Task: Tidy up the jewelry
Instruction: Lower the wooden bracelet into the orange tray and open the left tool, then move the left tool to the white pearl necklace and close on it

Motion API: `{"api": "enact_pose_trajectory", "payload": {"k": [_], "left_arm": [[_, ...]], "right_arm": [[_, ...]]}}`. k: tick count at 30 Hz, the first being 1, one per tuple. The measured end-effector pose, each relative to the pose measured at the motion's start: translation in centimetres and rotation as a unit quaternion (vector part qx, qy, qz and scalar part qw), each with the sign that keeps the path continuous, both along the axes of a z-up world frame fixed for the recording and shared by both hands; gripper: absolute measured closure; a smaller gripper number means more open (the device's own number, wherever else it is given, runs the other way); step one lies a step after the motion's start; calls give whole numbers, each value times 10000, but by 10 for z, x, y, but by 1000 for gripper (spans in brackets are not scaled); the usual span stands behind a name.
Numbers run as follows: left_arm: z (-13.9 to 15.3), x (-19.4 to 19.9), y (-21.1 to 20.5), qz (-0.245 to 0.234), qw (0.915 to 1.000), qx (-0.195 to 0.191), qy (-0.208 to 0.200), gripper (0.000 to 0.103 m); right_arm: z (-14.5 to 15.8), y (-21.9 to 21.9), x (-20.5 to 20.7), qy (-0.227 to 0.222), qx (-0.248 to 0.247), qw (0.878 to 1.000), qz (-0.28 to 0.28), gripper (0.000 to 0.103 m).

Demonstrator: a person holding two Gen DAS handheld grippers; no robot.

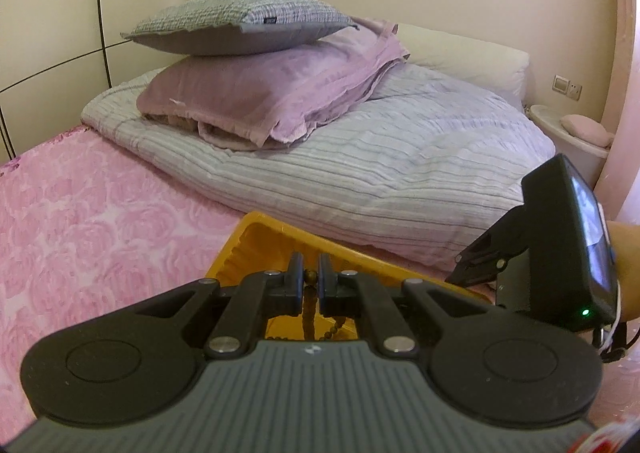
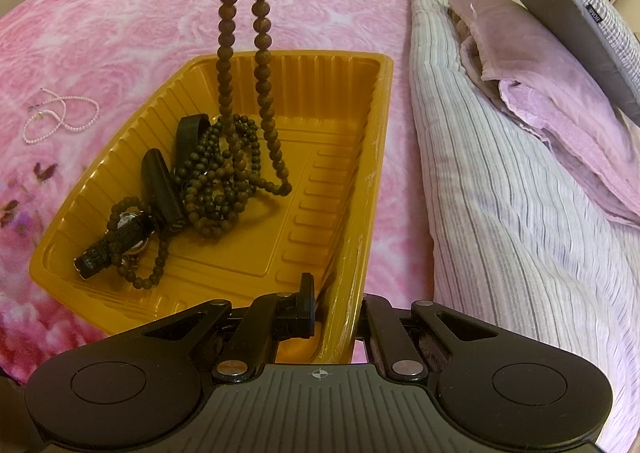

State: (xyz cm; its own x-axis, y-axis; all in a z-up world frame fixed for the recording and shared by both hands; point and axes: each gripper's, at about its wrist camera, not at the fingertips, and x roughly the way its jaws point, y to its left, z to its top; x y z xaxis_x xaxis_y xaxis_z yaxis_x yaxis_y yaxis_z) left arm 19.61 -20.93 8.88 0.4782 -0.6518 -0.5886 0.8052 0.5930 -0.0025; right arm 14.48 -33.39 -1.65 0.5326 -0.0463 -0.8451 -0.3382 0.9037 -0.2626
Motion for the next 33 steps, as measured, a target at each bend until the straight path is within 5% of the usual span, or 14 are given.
{"api": "enact_pose_trajectory", "payload": {"k": [5, 17, 25, 33], "left_arm": [[1, 1, 6, 133, 9999, -60, -8, 85], [4, 3, 101, 1174, 9929, -155, -125, 82], [-22, -9, 195, 2321, 9725, 117, -149, 81], [-78, -31, 231, 2989, 9533, 436, 68, 81]], "right_arm": [[0, -1, 0, 0, 5, 10000, -6, 98], [1, -3, 0, -11, 20, 10000, -16, 98], [1, -3, 0, -14, 18, 10000, -34, 98], [1, -3, 1, -7, 15, 10000, -44, 98]]}}
